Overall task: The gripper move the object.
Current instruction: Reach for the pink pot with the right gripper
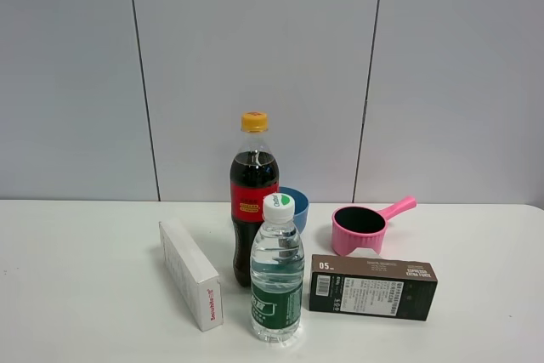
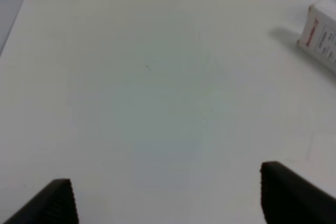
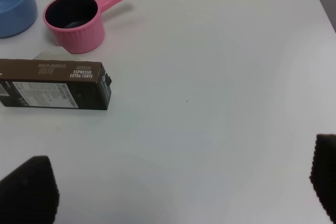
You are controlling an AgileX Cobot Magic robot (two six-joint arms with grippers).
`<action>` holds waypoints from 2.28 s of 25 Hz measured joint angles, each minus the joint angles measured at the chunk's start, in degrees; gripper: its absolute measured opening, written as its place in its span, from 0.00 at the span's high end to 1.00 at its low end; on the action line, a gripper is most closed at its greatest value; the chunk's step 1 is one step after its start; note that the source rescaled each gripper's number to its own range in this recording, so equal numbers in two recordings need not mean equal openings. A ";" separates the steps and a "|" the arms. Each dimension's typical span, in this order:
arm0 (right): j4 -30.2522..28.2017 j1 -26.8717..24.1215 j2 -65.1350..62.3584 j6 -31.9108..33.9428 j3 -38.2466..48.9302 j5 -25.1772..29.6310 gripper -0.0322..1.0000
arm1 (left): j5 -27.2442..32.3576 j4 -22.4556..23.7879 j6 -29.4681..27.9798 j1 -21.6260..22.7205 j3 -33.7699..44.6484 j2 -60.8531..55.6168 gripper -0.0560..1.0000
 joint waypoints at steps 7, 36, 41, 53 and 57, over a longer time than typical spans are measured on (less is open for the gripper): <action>0.00 0.00 0.00 0.00 0.00 0.00 0.00 | 0.00 0.00 0.00 0.00 0.00 0.00 0.00; 54.20 0.00 34.42 -47.21 -10.28 -13.81 0.00 | 0.00 0.00 0.00 0.00 0.00 0.00 0.00; 55.59 0.00 34.86 -42.69 -10.28 -20.42 0.00 | 0.00 0.00 0.00 0.00 0.00 0.00 0.00; 41.06 0.06 46.69 -31.03 -22.15 -18.83 0.00 | 0.00 0.00 0.00 0.00 0.00 0.00 0.00; 32.94 0.10 52.61 -29.00 -23.88 -18.82 0.00 | 0.00 0.00 0.00 0.00 0.00 0.00 0.00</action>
